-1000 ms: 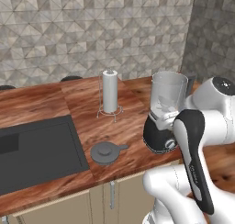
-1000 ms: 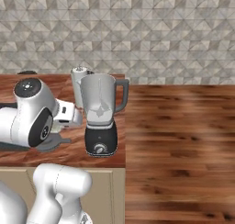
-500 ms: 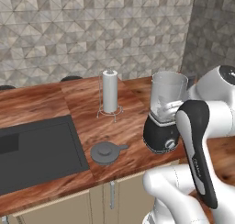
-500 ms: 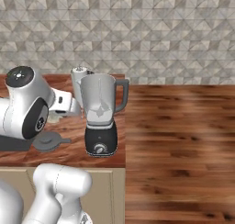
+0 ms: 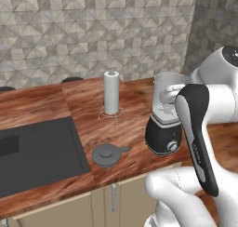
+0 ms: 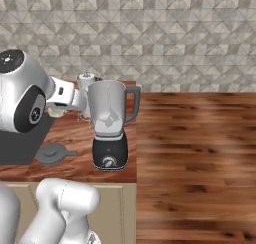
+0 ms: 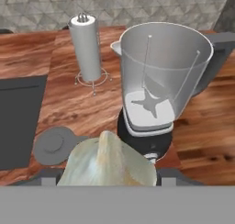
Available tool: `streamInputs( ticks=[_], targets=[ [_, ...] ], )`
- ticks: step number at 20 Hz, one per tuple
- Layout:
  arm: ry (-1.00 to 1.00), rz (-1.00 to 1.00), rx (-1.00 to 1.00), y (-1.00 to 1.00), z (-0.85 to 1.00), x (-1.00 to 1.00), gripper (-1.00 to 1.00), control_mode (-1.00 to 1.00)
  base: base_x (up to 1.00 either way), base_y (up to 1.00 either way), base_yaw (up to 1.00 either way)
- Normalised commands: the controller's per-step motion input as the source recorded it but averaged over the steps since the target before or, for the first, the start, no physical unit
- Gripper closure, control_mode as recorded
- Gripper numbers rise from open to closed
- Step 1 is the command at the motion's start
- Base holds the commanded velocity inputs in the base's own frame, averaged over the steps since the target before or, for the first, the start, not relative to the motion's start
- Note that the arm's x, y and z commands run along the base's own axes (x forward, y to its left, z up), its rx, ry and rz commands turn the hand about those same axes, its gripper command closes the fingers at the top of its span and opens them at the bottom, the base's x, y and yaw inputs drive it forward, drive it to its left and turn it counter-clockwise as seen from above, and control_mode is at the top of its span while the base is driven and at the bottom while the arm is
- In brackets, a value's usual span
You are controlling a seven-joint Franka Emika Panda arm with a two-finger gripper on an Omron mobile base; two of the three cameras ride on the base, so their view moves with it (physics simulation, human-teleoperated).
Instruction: Grab the lemon wedge and garlic from the fridge, place them in the blender, close the lid, and turn on the blender to create a marinade.
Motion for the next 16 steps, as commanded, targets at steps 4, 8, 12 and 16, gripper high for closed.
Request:
streamInputs(
  ticks=[4,8,12,16],
  targets=[
    [-0.07,-0.10,0.00,-0.18,0.38,0.28,1.00,-1.00,0.00,0.00,0.00],
    [-0.03,-0.09,0.00,-0.21,0.30,0.41,1.00,-1.00,0.00,0.00,0.00],
    [0.00,-0.08,0.00,-0.26,0.06,0.55,1.00,-1.00,0.00,0.00,0.00],
    [0.01,-0.06,0.00,-0.25,0.00,0.64,1.00,-1.00,0.00,0.00,0.00]
  ],
)
